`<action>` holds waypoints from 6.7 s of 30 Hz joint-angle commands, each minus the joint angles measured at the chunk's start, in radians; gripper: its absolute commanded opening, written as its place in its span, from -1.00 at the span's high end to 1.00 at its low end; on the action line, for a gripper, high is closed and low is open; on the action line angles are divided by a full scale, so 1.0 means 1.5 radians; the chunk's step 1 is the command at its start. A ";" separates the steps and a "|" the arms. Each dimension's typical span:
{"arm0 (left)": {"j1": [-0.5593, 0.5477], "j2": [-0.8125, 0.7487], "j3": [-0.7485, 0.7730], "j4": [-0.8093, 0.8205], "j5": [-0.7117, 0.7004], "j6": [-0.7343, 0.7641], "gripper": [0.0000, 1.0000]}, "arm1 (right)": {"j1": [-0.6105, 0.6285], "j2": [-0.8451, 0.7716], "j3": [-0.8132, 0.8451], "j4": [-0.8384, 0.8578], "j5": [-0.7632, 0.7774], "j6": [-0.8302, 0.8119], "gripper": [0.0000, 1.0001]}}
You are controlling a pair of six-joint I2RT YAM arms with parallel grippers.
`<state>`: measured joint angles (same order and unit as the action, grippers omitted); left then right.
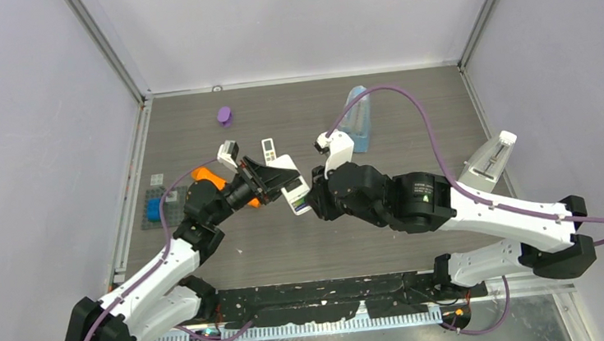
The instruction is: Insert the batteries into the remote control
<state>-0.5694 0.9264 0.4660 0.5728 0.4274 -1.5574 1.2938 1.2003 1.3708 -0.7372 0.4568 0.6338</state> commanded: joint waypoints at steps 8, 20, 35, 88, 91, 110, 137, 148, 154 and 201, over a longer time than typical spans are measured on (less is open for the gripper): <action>-0.004 -0.023 0.011 -0.001 -0.009 0.022 1.00 | 0.000 -0.020 0.034 0.018 -0.001 -0.003 0.20; -0.004 -0.022 0.015 -0.006 -0.007 0.025 1.00 | -0.008 -0.018 0.050 0.000 0.022 -0.029 0.16; -0.004 -0.029 0.013 -0.007 -0.004 0.026 1.00 | -0.033 0.008 0.037 0.017 -0.025 -0.045 0.28; -0.004 -0.024 0.015 0.025 -0.014 0.006 1.00 | -0.043 0.014 -0.004 0.056 -0.121 -0.023 0.89; -0.004 -0.024 0.013 0.026 -0.015 0.004 1.00 | -0.043 0.024 -0.002 0.058 -0.129 -0.027 0.89; -0.004 -0.008 -0.012 0.057 -0.039 -0.076 1.00 | -0.016 0.114 0.014 0.010 -0.096 -0.092 0.90; 0.000 -0.084 -0.043 -0.045 0.010 0.261 1.00 | -0.039 -0.120 -0.121 0.180 -0.079 -0.034 -0.47; 0.002 -0.105 -0.017 -0.053 -0.008 0.201 1.00 | -0.069 -0.105 -0.156 0.226 -0.216 -0.060 -0.93; 0.002 -0.106 0.019 -0.146 -0.026 0.166 1.00 | -0.027 0.023 -0.031 0.123 -0.149 -0.122 -0.91; 0.079 -0.144 0.037 -0.247 0.186 0.237 0.08 | -0.025 0.058 -0.070 0.150 -0.209 -0.419 0.29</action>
<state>-0.4557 0.7059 0.4824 0.1673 0.6132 -1.2392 1.2705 1.3048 1.2446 -0.5644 0.1707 0.0319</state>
